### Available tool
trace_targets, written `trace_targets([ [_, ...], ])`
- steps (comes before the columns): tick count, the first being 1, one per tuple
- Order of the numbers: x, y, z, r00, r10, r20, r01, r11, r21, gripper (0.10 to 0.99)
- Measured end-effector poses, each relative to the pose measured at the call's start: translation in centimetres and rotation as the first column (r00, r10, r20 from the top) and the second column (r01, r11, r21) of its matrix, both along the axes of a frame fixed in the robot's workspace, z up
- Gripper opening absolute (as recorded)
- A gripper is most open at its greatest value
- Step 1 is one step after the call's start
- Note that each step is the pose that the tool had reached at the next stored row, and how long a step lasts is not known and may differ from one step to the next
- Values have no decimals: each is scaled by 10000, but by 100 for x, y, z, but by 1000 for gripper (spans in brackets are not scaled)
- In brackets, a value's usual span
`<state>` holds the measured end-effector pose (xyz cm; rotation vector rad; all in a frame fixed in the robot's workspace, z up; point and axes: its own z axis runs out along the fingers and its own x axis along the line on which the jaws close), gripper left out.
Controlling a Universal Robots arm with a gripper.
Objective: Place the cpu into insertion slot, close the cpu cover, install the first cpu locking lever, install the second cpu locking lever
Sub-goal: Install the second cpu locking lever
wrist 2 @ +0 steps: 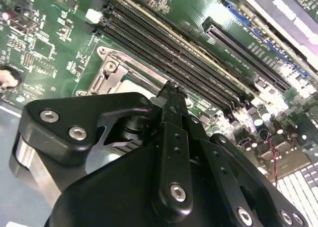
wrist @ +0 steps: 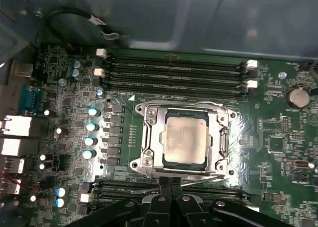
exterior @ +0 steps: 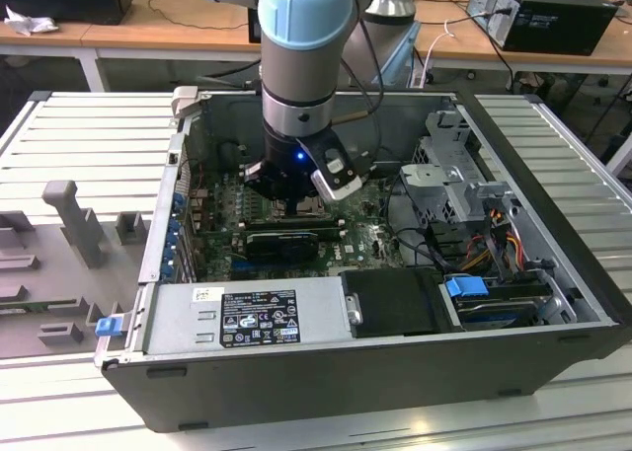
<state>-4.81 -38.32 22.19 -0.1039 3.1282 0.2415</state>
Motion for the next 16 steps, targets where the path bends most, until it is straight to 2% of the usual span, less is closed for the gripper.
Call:
trace_targets([
  [1,-4,0,-14,10000,2,0,-2,10000,15,106],
  [3,-56,-11,-28,10000,11,0,-11,9997,263,106],
  [7,-108,-61,-36,10000,40,1,-40,9981,610,106],
  [10,-128,-107,-39,10000,73,2,-73,9970,776,106],
  [12,-155,-114,-39,10000,73,2,-73,9961,879,106],
  [16,-194,-135,-44,10000,76,4,-76,9949,1002,106],
])
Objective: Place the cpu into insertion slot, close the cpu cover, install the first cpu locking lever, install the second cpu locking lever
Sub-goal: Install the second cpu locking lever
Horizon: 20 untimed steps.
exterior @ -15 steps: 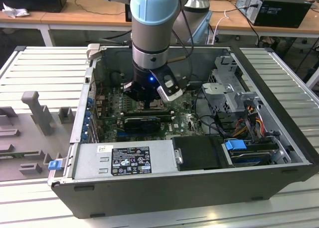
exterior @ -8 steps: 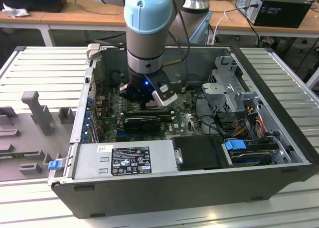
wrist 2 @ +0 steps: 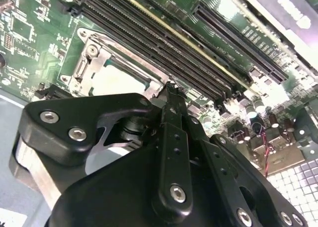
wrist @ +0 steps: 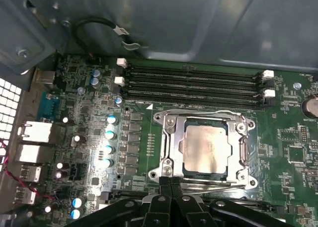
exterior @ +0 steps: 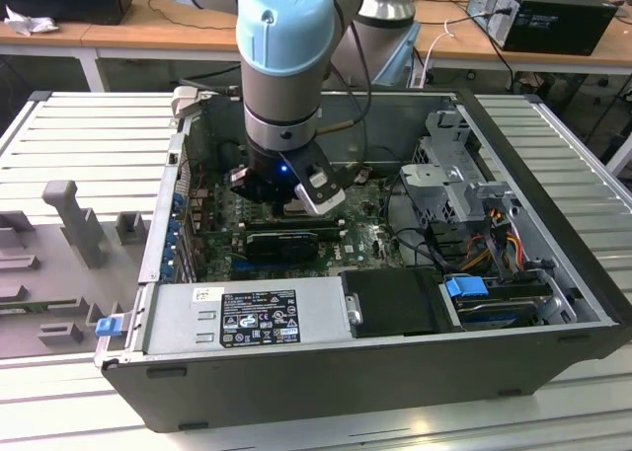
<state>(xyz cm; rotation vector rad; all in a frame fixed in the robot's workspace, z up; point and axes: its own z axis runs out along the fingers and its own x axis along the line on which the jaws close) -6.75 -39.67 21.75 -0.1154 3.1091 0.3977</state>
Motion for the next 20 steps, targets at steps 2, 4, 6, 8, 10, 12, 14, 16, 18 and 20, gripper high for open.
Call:
trace_targets([
  [2,-4,-28,-3,10000,-1,0,1,10000,75,106],
  [4,-9,-68,-5,10000,-2,0,2,9998,189,106],
  [6,-15,-89,-9,10000,-2,0,2,9994,335,106],
  [8,-36,-91,-19,10000,-3,-2,3,9992,401,106],
  [10,-39,-97,-53,10000,-1,-1,1,9991,417,106],
  [12,-40,-111,-86,10000,-1,-2,2,9990,438,106],
  [14,-40,-124,-115,10000,-2,0,2,9988,490,106],
  [16,-43,-137,-131,10000,-2,-2,2,9982,605,106],
  [18,-45,-151,-149,10000,-3,-1,3,9976,693,106],
  [20,-48,-159,-168,10000,-1,-2,1,9963,860,106],
])
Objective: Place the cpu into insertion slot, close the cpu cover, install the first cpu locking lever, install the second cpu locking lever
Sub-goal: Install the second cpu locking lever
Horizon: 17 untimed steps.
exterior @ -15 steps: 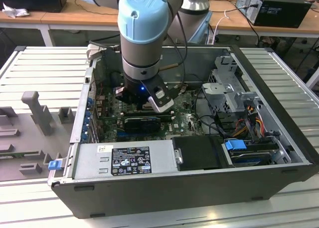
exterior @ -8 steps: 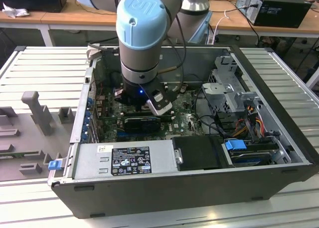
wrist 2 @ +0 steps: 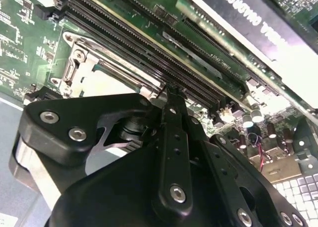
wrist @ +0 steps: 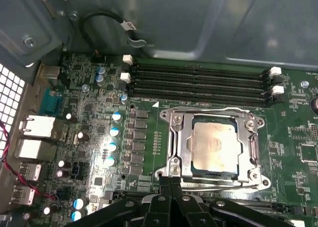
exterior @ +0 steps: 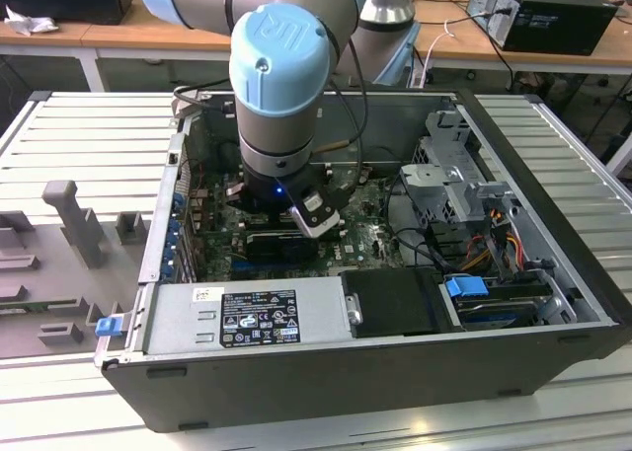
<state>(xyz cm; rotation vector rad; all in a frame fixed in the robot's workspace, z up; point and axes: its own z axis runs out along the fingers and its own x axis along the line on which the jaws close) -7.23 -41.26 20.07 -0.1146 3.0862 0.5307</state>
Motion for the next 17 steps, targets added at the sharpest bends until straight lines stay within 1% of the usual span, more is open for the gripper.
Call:
trace_targets([
  [3,0,-2,-30,10000,-1,1,1,9998,179,106],
  [8,-5,-2,-71,10000,1,2,-1,9992,390,106],
  [10,-14,-3,-96,10000,-1,-1,1,9992,398,106],
  [13,-50,-2,-107,10000,-1,1,1,9990,451,106],
  [14,-57,-1,-92,10000,-1,3,1,9989,458,106],
  [15,-62,-1,-38,10000,-1,3,1,9989,458,106],
  [17,-63,-2,23,10000,2,2,-2,9990,454,106],
])
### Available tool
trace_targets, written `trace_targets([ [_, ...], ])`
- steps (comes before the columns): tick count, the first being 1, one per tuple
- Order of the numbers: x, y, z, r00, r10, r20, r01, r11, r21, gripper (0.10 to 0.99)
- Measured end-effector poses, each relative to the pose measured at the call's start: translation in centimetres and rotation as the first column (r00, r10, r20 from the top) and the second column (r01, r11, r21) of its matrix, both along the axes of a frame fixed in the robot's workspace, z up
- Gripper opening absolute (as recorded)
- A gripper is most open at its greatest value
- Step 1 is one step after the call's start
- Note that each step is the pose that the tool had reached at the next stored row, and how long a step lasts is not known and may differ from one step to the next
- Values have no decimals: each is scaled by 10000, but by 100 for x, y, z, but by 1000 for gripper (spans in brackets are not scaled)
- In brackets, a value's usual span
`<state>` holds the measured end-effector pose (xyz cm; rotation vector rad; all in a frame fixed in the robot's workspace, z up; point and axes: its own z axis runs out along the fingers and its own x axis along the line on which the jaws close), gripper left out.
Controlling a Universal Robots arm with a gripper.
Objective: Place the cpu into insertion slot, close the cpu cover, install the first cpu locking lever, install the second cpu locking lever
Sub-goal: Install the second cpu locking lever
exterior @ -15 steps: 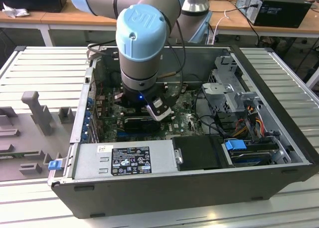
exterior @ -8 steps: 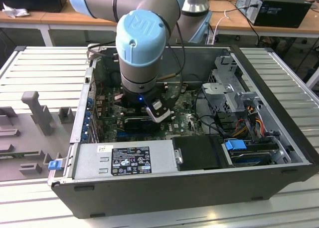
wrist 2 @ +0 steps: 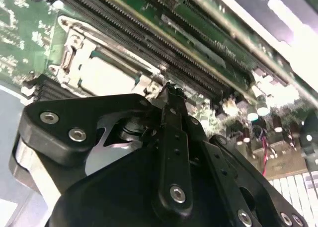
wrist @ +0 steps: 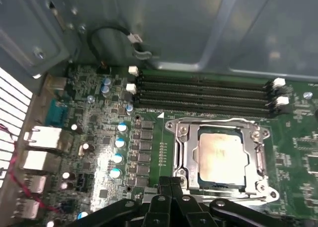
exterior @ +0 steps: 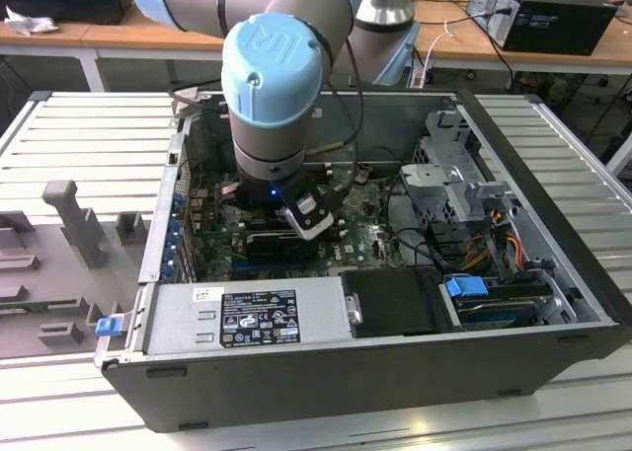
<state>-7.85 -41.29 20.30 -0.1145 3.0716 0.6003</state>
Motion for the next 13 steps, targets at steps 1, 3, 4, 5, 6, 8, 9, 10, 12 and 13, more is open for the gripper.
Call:
trace_targets([
  [1,-1,0,34,10000,-2,0,2,10000,0,106],
  [3,-1,0,121,10000,-3,-1,3,10000,-1,106],
  [4,-1,0,138,10000,-2,-1,2,10000,-1,106],
  [5,-1,0,156,10000,-3,-1,3,10000,-2,106],
  [6,-1,0,172,10000,-3,-1,3,10000,-2,106],
  [8,-1,0,196,10000,-3,0,3,10000,-2,106],
  [9,-1,0,212,10000,-3,-1,3,10000,-3,106],
  [10,-1,0,232,10000,-3,-1,3,10000,-4,106],
  [12,-1,1,238,10000,-3,1,3,10000,0,106],
  [13,-1,1,240,10000,-3,1,3,10000,-2,106],
])
